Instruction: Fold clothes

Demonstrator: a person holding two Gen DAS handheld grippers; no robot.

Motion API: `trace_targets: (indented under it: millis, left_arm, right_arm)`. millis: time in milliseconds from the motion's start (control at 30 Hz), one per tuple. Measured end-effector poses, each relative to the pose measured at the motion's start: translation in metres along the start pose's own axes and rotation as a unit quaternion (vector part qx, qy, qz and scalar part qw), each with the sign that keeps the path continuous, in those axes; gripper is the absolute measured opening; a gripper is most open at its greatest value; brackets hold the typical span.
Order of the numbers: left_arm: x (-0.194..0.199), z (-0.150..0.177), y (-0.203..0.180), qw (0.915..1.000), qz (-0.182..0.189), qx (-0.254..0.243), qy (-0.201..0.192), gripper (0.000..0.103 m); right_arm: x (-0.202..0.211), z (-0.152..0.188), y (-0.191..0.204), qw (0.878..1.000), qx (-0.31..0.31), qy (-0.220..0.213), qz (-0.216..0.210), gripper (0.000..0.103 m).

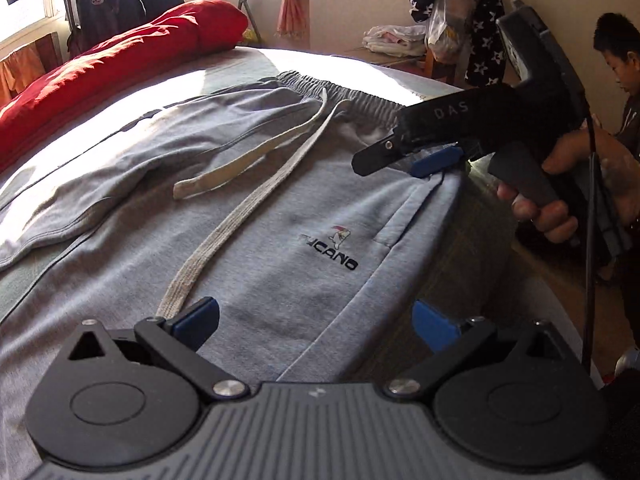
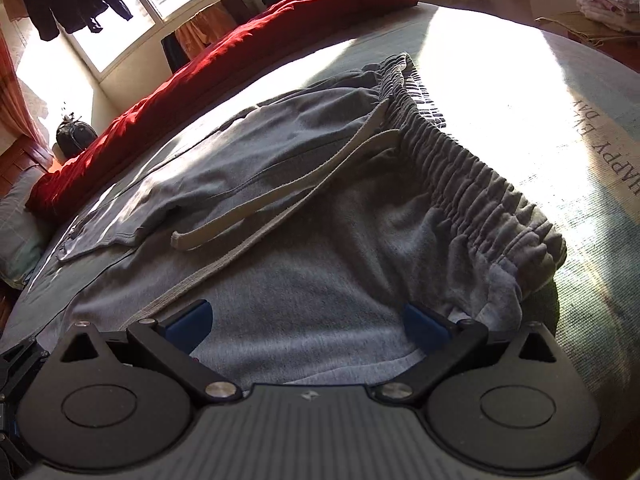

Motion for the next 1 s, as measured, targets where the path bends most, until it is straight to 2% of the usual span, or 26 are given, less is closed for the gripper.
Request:
trace_targets:
  millis: [67, 300, 467, 567, 633, 767, 867, 1000]
  left_arm:
    - [-0.005, 0.007, 0.004, 0.9995, 0.001, 0.025, 0.017, 0.102]
    - [0.022, 0.025, 0.011, 0.9965, 0.009, 0.083, 0.007, 0.102]
    - [0.038, 0.024, 0.026, 0.9938, -0.030, 0.105, -0.023, 0.102]
    - [0.033, 0.028, 0.036, 0.9917, -0.036, 0.123, -0.012, 0.102]
    - [0.026, 0.035, 0.039, 0.9898, -0.028, 0.139, 0.009, 0.102]
    - [0.033, 0.043, 0.030, 0.9930, -0.020, 0.115, 0.015, 0.102]
    - [0.048, 0.041, 0.036, 0.9935, -0.025, 0.111, 0.000, 0.102]
    - [0.065, 0.040, 0.068, 0.9875, -0.063, 0.143, -0.022, 0.102]
  right_arm:
    - [-0.001, 0.002, 0.002, 1.000, 0.008, -0.003, 0.002, 0.103]
    - [-0.003, 0.007, 0.005, 1.000, 0.026, -0.007, 0.007, 0.103]
    - [-0.004, 0.012, 0.011, 0.999, 0.042, -0.015, 0.021, 0.103]
    - [-0.004, 0.015, 0.014, 0.998, 0.052, -0.019, 0.029, 0.103]
    - [-0.005, 0.016, 0.016, 0.997, 0.060, -0.018, 0.035, 0.103]
    - [-0.006, 0.017, 0.020, 0.997, 0.066, -0.017, 0.046, 0.103]
    - [-0.007, 0.017, 0.022, 0.996, 0.072, -0.016, 0.054, 0.103]
    - [-0.009, 0.019, 0.025, 0.995, 0.080, -0.014, 0.064, 0.103]
Point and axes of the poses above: each gripper's, at about its wrist camera, not at the fingertips, and x roughly against the way its jaws point, y to its left, z to its underside, the point moved 1 cm from there along -x, roughly the way its jaws point, and after that the axes turned 3 degrees about x, right-handed, at the moved point
